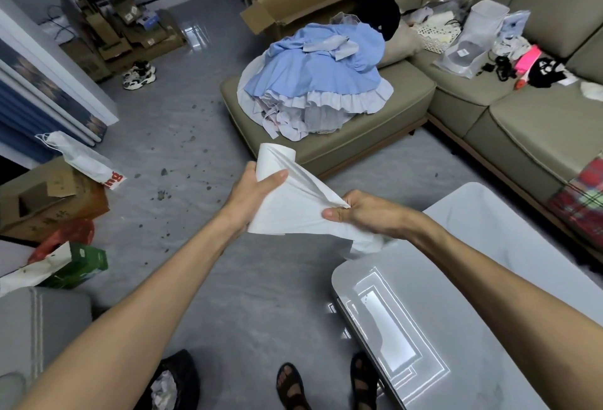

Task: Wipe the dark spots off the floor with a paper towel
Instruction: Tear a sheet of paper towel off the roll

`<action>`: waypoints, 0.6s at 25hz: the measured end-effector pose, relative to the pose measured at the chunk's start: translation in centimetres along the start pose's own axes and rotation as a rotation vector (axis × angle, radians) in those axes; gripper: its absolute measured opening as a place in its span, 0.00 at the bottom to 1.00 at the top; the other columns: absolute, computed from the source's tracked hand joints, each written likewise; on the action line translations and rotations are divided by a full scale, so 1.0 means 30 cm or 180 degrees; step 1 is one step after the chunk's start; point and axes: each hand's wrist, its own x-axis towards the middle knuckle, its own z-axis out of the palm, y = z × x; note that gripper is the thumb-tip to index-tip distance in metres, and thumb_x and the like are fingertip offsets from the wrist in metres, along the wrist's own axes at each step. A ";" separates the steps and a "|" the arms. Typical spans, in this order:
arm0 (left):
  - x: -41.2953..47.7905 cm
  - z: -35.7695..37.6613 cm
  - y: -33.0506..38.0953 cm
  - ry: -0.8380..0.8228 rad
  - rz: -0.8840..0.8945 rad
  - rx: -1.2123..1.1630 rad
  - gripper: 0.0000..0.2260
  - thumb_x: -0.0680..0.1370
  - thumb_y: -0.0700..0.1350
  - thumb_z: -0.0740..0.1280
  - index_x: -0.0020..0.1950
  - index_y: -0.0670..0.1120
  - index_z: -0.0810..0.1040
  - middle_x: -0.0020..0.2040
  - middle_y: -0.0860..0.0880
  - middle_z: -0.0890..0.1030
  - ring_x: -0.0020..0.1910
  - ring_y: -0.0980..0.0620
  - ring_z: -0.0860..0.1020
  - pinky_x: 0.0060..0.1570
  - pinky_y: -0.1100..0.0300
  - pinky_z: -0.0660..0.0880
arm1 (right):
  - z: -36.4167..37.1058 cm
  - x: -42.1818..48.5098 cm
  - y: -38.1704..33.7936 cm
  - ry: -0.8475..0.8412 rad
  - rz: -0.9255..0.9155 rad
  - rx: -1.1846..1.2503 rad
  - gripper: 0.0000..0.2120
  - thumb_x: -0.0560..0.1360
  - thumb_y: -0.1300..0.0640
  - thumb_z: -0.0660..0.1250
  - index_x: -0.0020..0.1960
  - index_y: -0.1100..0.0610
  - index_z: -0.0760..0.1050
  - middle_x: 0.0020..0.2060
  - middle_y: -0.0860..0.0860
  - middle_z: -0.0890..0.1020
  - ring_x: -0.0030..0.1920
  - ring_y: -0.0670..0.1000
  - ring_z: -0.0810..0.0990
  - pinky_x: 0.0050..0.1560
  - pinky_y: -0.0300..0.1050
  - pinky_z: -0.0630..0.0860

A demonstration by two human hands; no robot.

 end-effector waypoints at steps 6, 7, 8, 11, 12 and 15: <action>0.054 -0.175 -0.001 0.1242 0.0104 0.1070 0.23 0.70 0.58 0.71 0.53 0.45 0.66 0.52 0.44 0.78 0.50 0.42 0.79 0.50 0.45 0.78 | -0.103 -0.088 0.196 0.0378 0.0684 -0.0240 0.14 0.75 0.44 0.67 0.40 0.55 0.73 0.31 0.47 0.76 0.31 0.48 0.72 0.34 0.43 0.67; 0.061 -0.195 -0.012 0.1119 0.0020 0.0851 0.23 0.71 0.56 0.72 0.54 0.43 0.66 0.54 0.42 0.78 0.51 0.41 0.79 0.51 0.44 0.78 | -0.105 -0.093 0.207 0.0463 0.0699 -0.0128 0.14 0.75 0.44 0.66 0.40 0.55 0.74 0.32 0.48 0.76 0.31 0.48 0.73 0.34 0.42 0.67; 0.067 -0.185 -0.024 0.0884 -0.0035 0.0559 0.23 0.72 0.53 0.71 0.57 0.41 0.68 0.57 0.40 0.79 0.53 0.41 0.80 0.53 0.42 0.78 | -0.097 -0.086 0.207 0.0553 0.0661 -0.0098 0.14 0.75 0.45 0.66 0.40 0.56 0.75 0.31 0.48 0.76 0.30 0.48 0.73 0.33 0.42 0.67; 0.057 -0.029 -0.055 0.0039 0.0011 -0.0079 0.20 0.75 0.46 0.70 0.65 0.40 0.72 0.59 0.40 0.81 0.54 0.44 0.81 0.52 0.50 0.80 | -0.079 -0.041 0.188 0.0961 0.0648 -0.0160 0.12 0.74 0.49 0.63 0.41 0.57 0.76 0.35 0.50 0.79 0.33 0.50 0.77 0.31 0.40 0.68; 0.054 0.037 -0.065 -0.0160 -0.0003 -0.0178 0.19 0.75 0.44 0.70 0.65 0.42 0.73 0.59 0.42 0.82 0.53 0.46 0.82 0.50 0.54 0.80 | -0.088 -0.043 0.196 0.1139 0.0774 -0.0322 0.11 0.73 0.49 0.62 0.42 0.56 0.75 0.37 0.52 0.80 0.35 0.51 0.77 0.32 0.41 0.68; 0.058 0.232 -0.110 -0.0452 -0.0154 -0.0337 0.19 0.74 0.41 0.70 0.64 0.44 0.74 0.58 0.45 0.83 0.54 0.48 0.82 0.52 0.55 0.79 | -0.139 -0.107 0.284 0.1698 0.1225 -0.1482 0.10 0.72 0.48 0.60 0.45 0.54 0.73 0.44 0.56 0.80 0.41 0.58 0.75 0.38 0.45 0.68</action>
